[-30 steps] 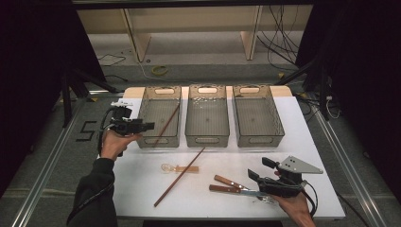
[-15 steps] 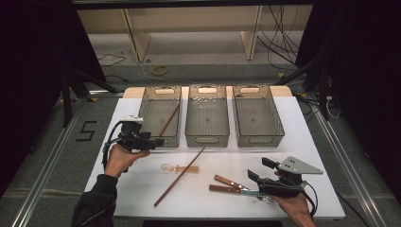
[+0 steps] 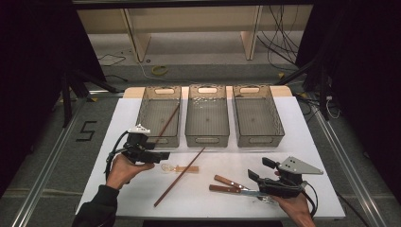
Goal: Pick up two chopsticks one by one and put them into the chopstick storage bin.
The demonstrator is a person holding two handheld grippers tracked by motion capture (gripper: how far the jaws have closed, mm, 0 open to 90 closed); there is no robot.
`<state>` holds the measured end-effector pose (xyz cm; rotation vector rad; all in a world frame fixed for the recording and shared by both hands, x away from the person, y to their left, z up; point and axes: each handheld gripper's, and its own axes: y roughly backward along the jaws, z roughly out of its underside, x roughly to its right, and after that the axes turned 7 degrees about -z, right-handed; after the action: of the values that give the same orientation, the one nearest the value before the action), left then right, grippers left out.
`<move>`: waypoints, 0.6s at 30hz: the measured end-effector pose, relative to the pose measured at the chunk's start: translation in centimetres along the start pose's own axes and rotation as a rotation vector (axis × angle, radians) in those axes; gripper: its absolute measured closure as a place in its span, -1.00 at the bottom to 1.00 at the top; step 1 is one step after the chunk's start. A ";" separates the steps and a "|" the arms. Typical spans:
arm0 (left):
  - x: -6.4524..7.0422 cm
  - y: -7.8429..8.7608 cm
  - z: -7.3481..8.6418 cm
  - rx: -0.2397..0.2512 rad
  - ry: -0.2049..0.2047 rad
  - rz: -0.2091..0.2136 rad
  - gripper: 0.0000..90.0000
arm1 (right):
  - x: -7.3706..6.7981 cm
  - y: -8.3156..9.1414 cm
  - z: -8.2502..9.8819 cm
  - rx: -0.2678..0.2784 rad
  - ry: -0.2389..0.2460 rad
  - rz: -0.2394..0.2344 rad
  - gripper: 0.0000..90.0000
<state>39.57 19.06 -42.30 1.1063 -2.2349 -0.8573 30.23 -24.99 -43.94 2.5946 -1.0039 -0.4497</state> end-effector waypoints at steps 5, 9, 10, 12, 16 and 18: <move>0.9 -0.6 0.7 -0.047 -0.028 0.003 -0.55 | 0.0 -0.1 0.0 -0.001 -0.002 -0.002 -0.37; 1.7 -1.1 1.3 -0.095 -0.058 0.007 -0.55 | 0.0 0.0 0.0 -0.001 -0.004 -0.002 -0.37; 1.9 -1.2 1.4 -0.105 -0.061 0.007 -0.55 | 0.0 -0.1 0.0 -0.001 -0.005 -0.002 -0.37; 2.3 -1.4 1.7 -0.127 -0.070 0.017 -0.55 | 0.0 -0.1 0.0 -0.001 -0.005 -0.002 -0.37; 3.0 -1.7 2.1 -0.153 -0.083 0.032 -0.54 | 0.0 -0.1 0.0 -0.001 -0.006 -0.004 -0.37; 3.3 -1.7 2.3 -0.154 -0.091 0.034 -0.53 | 0.0 -0.1 0.0 -0.002 -0.003 -0.004 -0.37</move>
<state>37.09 16.30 -44.53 0.9734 -2.2109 -1.0652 30.26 -24.95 -44.01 2.5956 -0.9984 -0.4556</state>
